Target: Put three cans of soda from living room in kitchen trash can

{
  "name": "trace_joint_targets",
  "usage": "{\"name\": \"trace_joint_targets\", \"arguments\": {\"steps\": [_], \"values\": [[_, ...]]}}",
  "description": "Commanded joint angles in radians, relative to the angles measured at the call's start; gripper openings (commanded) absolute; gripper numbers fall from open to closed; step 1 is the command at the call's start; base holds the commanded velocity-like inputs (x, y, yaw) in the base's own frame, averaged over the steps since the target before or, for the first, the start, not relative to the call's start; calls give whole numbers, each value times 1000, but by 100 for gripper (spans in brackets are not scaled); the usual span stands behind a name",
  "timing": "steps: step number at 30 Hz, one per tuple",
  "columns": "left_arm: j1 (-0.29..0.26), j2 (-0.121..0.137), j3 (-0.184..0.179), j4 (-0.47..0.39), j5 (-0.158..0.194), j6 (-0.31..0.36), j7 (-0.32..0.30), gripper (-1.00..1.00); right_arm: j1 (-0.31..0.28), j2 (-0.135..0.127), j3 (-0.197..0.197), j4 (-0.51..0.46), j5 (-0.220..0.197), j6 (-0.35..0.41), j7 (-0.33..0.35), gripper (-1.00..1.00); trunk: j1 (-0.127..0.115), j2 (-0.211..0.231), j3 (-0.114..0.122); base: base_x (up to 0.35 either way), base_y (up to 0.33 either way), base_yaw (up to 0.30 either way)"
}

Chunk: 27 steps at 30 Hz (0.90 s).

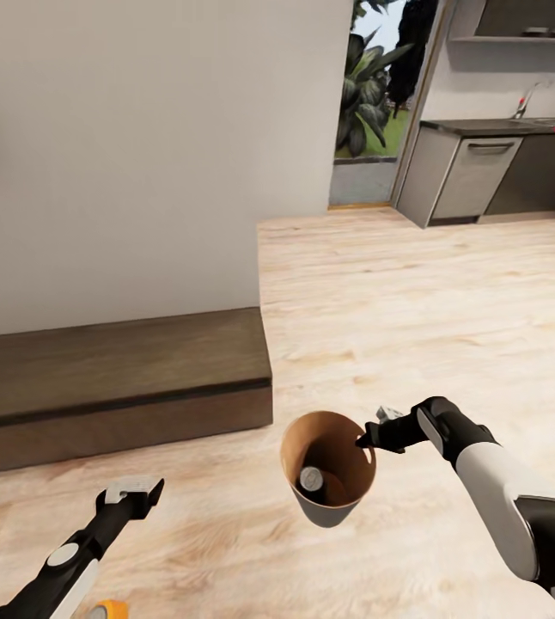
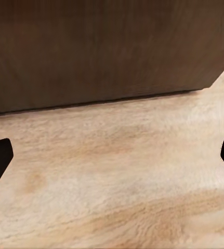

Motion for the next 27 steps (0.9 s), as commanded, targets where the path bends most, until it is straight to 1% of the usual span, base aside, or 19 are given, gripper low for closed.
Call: {"name": "trace_joint_targets", "arguments": {"steps": [1, 2, 3, 5, 6, 7, 10, 13, 16, 20, 27], "values": [[0, 0, 0, 4, 1, 1, 1, 100, 0, 1, -3, 0, -18, 8, 3, -100, 0, 0, 0, 26, 33, -201], [0, 0, 1, 10, 1, 3, 2, 100, 0, 1, -3, 0, -18, 8, 2, -100, 0, 0, 1, 21, 27, -161], [0, 0, 2, 39, 2, 12, 3, 100, 0, 2, -3, 0, -18, 8, 2, -100, 0, 0, 1, 13, 17, -103], [-3, 0, 6, 153, 6, 75, 1, 100, 0, 2, -2, 0, -17, 8, -1, -100, 0, 0, 1, 7, 9, -54], [-4, 0, 6, 185, 8, 93, 1, 100, 0, 2, -2, 0, -17, 8, -1, -100, 0, 0, 1, 4, 6, -34], [-7, -1, 7, 241, 11, 125, 1, 100, 0, 2, -2, -1, -16, 8, -2, -100, 0, 0, 1, 3, 4, -22], [-11, 0, 12, 316, 12, 162, 0, 100, 0, 2, -2, -2, -16, 8, -5, -100, 0, 0, 1, 2, 2, -13], [-12, 2, 16, 359, 15, 178, 0, 100, 0, 3, -3, -2, -15, 7, -7, -100, 0, 0, 1, 1, 1, -5], [-13, 6, 19, 384, 22, 180, 2, 100, 0, 3, 1, -3, -14, 6, -11, -100, 11, -21, -8, 0, 0, -2], [-11, 4, 17, 391, 30, 175, 1, 100, 0, 4, 5, -3, -12, 6, -12, -100, 27, -49, -21, 0, 0, 0], [-9, 2, 13, 386, 29, 155, 0, 100, 0, 5, 9, -3, -9, 6, -12, -100, 54, -98, -48, 0, 0, 0]]}}
